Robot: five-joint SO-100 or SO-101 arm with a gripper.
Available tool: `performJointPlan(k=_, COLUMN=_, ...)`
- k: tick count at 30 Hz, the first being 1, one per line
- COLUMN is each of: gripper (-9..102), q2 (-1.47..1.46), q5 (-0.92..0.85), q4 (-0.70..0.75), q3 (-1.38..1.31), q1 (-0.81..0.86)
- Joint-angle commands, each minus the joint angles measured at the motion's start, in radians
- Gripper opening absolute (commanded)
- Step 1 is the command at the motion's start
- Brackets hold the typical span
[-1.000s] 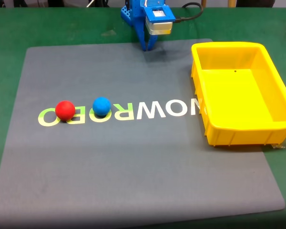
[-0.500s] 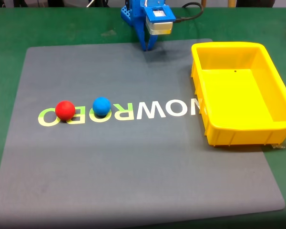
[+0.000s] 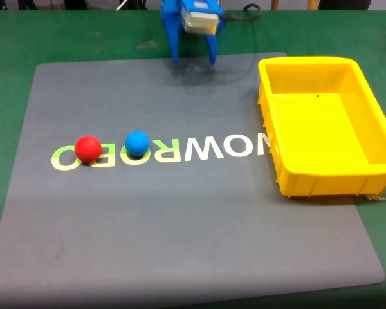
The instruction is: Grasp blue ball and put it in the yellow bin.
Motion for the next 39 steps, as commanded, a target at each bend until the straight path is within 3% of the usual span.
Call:
performJointPlan(k=1, gripper=33, q2=-0.12, q5=0.008, q4=-0.063, q3=-0.167, q1=0.031)
performJointPlan(k=8, gripper=32, q2=-0.75, q5=0.067, q4=-0.247, q3=-0.589, q1=0.078)
performJointPlan(k=16, gripper=32, q2=-1.216, q5=0.08, q4=-0.328, q3=-0.931, q1=0.12)
performJointPlan(k=26, gripper=32, q2=-1.597, q5=0.086, q4=-0.391, q3=-1.201, q1=0.17)
performJointPlan(k=39, gripper=31, q2=-1.868, q5=0.123, q4=-0.408, q3=-1.385, q1=0.19)
